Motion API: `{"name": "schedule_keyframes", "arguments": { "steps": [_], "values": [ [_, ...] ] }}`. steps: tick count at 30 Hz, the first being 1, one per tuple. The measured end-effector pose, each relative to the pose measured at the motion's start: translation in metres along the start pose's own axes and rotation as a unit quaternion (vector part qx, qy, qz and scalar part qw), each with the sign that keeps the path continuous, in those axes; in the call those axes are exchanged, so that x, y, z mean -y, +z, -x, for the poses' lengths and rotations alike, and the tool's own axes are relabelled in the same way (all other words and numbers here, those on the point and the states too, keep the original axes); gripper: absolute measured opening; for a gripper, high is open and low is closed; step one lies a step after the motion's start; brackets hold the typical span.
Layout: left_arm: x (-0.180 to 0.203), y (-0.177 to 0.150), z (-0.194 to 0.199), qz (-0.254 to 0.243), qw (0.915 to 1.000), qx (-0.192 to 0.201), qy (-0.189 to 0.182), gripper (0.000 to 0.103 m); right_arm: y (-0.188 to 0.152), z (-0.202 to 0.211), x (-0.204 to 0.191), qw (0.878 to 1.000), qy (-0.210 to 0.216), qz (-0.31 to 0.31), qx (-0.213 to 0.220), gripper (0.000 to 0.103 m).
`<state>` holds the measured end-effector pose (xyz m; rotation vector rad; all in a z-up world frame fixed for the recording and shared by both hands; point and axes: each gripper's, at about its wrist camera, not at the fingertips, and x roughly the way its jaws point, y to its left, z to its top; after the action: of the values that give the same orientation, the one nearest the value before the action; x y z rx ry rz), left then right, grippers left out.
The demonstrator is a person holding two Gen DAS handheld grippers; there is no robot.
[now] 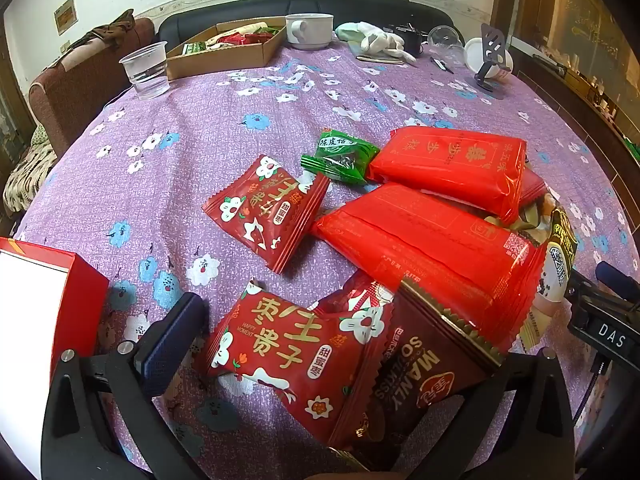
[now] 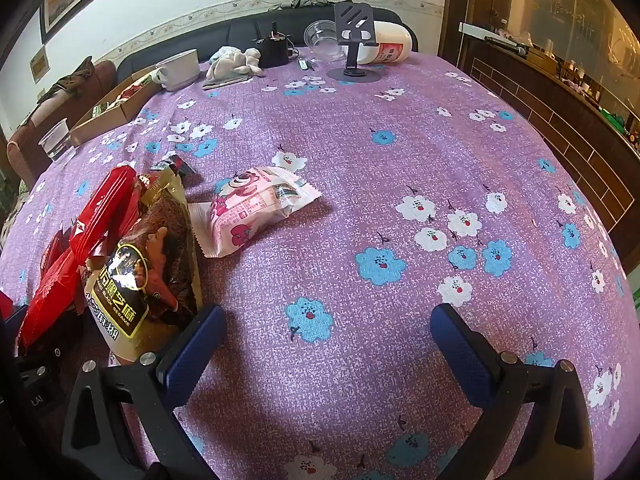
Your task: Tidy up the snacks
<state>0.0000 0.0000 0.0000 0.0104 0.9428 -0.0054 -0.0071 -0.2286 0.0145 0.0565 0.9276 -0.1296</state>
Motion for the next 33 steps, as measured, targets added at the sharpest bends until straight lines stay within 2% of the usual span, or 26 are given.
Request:
{"name": "schedule_keyframes", "arguments": {
  "steps": [33],
  "values": [
    [0.0002,-0.001,0.0012,-0.006,1.0,-0.005,-0.001,0.103,0.0001,0.0005,0.0007,1.0,0.0,0.0,-0.001,0.103]
  ]
}}
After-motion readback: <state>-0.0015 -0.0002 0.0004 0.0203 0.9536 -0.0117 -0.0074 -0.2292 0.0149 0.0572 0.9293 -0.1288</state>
